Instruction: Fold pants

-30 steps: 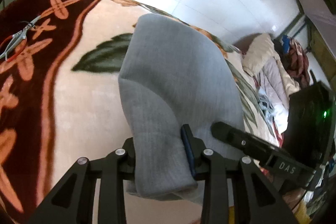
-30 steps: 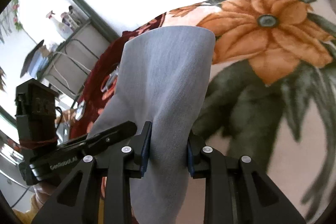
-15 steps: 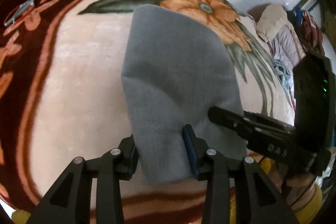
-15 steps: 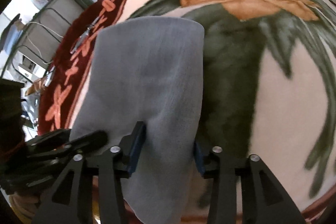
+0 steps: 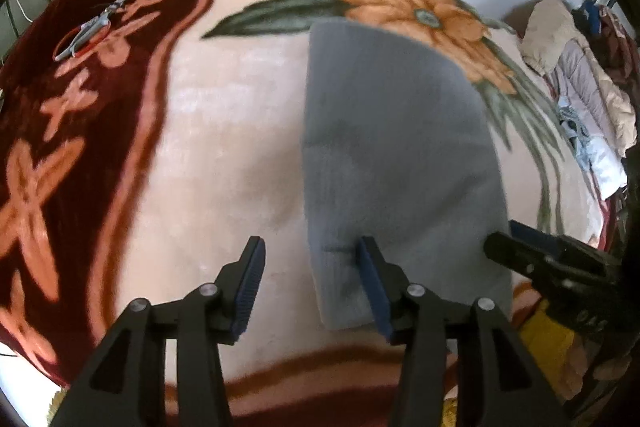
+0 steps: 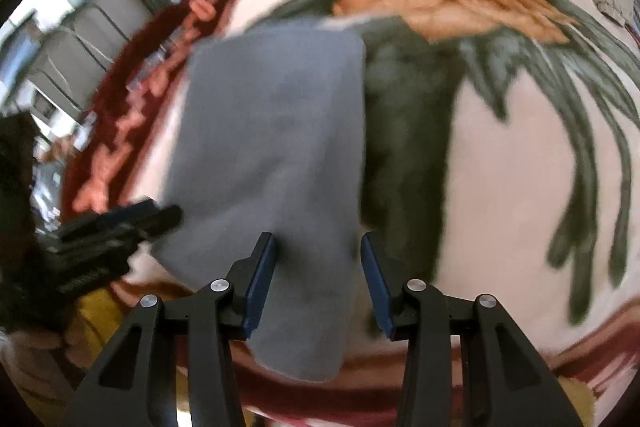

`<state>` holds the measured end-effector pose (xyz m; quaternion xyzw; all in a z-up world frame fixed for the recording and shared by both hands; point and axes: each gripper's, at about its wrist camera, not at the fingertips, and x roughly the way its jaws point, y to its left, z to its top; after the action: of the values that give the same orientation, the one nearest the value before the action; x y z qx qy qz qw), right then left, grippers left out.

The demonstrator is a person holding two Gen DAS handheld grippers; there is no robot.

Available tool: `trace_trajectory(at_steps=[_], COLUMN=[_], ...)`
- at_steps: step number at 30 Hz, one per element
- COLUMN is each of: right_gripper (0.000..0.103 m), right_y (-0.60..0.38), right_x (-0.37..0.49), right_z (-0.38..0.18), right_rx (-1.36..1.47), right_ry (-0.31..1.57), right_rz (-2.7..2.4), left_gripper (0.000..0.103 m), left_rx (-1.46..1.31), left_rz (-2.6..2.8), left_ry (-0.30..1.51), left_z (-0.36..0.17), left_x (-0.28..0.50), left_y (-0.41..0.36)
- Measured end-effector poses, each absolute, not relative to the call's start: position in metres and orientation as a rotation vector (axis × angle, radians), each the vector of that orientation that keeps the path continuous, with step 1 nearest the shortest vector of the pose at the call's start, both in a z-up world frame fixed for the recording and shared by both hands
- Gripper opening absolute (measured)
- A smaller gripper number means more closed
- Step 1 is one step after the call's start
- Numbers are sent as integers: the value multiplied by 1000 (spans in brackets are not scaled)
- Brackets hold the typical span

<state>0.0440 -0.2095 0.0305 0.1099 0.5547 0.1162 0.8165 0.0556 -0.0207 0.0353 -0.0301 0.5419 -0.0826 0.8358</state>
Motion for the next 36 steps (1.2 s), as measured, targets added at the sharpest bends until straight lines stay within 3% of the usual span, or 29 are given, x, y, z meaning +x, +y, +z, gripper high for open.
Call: trace_trajectory(at_steps=[3, 12, 22, 36], right_gripper=[48, 49, 49, 49], right_y=[-209, -211, -190, -185], right_x=[45, 27, -7, -21], right_z=[14, 45, 72, 55], right_rx=[239, 232, 165, 145], right_ry=[1208, 1126, 1024, 1069], right_rz=[247, 212, 208, 198], left_gripper=[60, 60, 83, 84], left_rx=[-51, -57, -57, -9], left_rz=[-163, -143, -101, -51], left_ry=[1149, 1101, 1109, 1143], left_z=[30, 50, 51, 36], left_x=[54, 32, 5, -1], left_y=[-19, -21, -27, -35])
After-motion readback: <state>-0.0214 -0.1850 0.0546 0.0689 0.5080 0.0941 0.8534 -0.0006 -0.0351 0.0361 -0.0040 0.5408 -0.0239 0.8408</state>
